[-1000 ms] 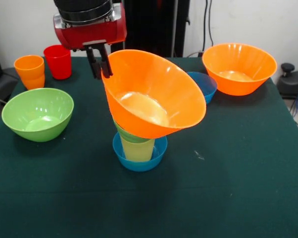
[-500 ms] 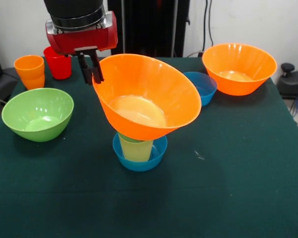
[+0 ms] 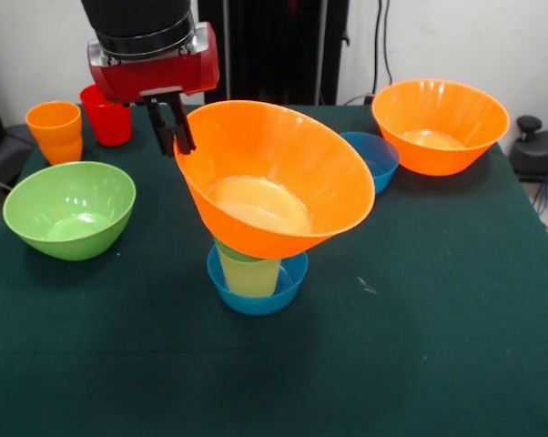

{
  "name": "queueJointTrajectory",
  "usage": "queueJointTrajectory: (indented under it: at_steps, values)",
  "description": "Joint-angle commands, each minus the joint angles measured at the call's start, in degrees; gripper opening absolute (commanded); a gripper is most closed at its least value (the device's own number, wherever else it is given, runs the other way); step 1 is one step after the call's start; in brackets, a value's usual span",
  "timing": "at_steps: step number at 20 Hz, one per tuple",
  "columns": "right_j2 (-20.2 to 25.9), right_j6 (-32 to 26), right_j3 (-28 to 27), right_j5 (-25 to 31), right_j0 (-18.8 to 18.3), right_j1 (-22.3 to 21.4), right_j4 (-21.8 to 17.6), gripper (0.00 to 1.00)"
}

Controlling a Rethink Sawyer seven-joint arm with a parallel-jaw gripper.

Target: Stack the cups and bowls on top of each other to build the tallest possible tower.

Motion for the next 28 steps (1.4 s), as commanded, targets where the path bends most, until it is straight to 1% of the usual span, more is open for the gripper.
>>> queueJointTrajectory:
  at_steps: [1,5,11,14,15,21,24,28]
  values:
    - [2.6,-14.6,7.9,-8.9,-3.6,7.7,1.6,0.00]
    - [2.8,-14.1,8.0,-7.7,-3.5,6.5,2.0,0.00]
    - [3.6,-12.8,8.9,-9.8,-3.3,7.2,2.2,0.00]
    - [3.1,-12.7,8.9,-8.5,-2.7,5.5,1.7,0.00]
    - [2.8,-12.9,8.7,-7.0,-2.6,4.5,1.7,0.00]
    - [4.7,-11.2,8.7,-1.1,-2.1,-0.7,5.9,0.00]
    - [5.3,-11.0,7.7,0.4,-1.9,-1.5,7.6,0.00]
    - [5.7,-11.7,5.2,2.8,-1.6,-1.0,9.8,0.00]
